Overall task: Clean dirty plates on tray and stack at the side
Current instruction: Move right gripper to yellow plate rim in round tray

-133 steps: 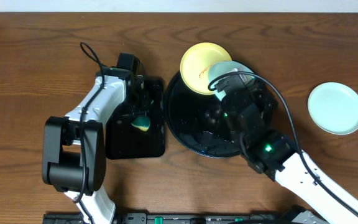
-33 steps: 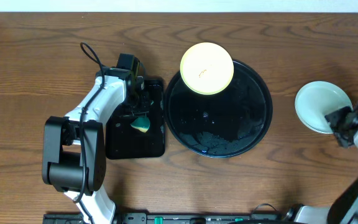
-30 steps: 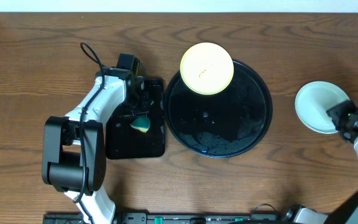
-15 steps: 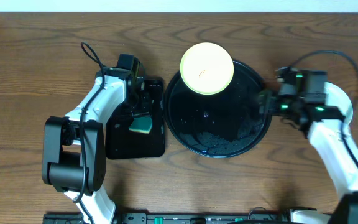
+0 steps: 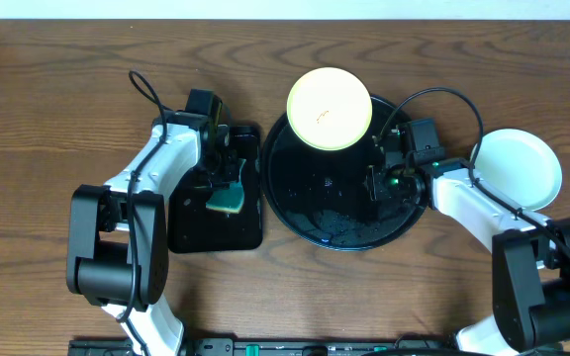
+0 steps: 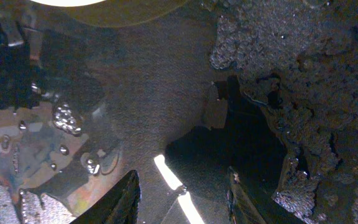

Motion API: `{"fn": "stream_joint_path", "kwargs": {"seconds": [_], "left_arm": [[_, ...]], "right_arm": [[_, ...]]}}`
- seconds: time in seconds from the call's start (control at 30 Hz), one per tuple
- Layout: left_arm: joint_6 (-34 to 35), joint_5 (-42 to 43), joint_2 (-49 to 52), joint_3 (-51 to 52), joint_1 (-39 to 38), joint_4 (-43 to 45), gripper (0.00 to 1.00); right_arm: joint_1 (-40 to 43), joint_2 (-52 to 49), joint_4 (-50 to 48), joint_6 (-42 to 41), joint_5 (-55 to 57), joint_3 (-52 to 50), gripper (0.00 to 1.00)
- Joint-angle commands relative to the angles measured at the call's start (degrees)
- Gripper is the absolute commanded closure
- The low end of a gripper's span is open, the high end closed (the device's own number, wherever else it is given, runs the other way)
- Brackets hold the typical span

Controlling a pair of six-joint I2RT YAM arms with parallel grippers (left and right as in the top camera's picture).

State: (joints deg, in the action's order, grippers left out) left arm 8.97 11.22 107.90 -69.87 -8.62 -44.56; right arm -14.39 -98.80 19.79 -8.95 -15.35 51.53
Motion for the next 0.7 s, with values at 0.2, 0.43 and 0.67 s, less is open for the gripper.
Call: {"fn": "stream_joint_path", "kwargs": {"seconds": [0.2, 0.43, 0.67], "left_arm": [[-1.5, -0.3, -5.2, -3.7, 1.6, -2.9, 0.39], [-1.2, -0.3, -4.9, -1.8, 1.6, -3.1, 0.34], [-1.2, 0.4, -4.6, 4.3, 1.1, 1.7, 0.34]], "right_arm": [[-0.5, -0.2, -2.9, -0.5, 1.0, -0.1, 0.49], [-0.4, 0.3, -6.5, -1.3, 1.0, 3.8, 0.23], [-0.4, 0.2, 3.1, -0.6, 1.0, 14.6, 0.22]]}}
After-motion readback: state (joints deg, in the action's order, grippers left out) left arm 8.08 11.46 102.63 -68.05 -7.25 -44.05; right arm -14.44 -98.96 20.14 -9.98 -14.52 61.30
